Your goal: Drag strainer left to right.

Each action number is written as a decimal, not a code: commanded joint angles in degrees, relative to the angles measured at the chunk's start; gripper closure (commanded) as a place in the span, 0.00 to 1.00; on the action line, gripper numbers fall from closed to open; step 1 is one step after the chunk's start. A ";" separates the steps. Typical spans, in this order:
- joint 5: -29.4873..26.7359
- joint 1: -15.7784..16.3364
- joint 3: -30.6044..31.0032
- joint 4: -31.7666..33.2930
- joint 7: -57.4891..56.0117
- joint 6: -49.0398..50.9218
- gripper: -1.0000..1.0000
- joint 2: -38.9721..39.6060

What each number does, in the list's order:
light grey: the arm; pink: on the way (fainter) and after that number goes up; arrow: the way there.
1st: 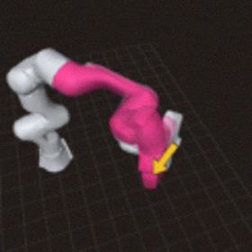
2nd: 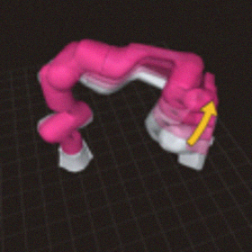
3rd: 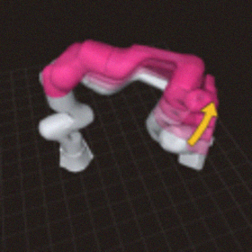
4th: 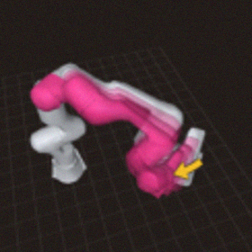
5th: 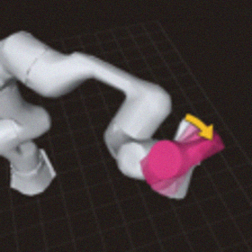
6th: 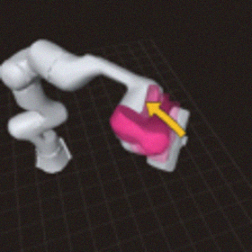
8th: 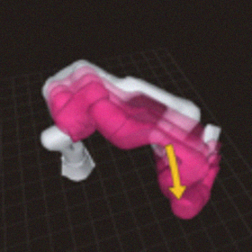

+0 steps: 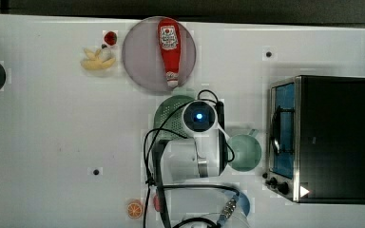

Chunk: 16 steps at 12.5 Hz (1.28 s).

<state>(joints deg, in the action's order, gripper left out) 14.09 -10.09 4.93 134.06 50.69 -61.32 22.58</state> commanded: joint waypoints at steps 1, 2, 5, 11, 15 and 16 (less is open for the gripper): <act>-1.04 -1.35 -1.74 -0.24 -5.66 -0.55 0.00 -0.92; -1.03 -1.42 -2.27 -0.23 -6.24 -0.67 0.00 -0.92; -1.14 -1.60 -4.00 -0.15 -6.59 -0.64 0.00 -0.91; -1.44 -1.55 0.29 -0.31 -23.38 4.74 0.00 -9.10; -7.40 -1.50 2.93 -3.36 -32.50 19.10 0.00 -22.04; -10.15 -1.48 3.20 -4.72 -33.28 24.64 0.00 -25.58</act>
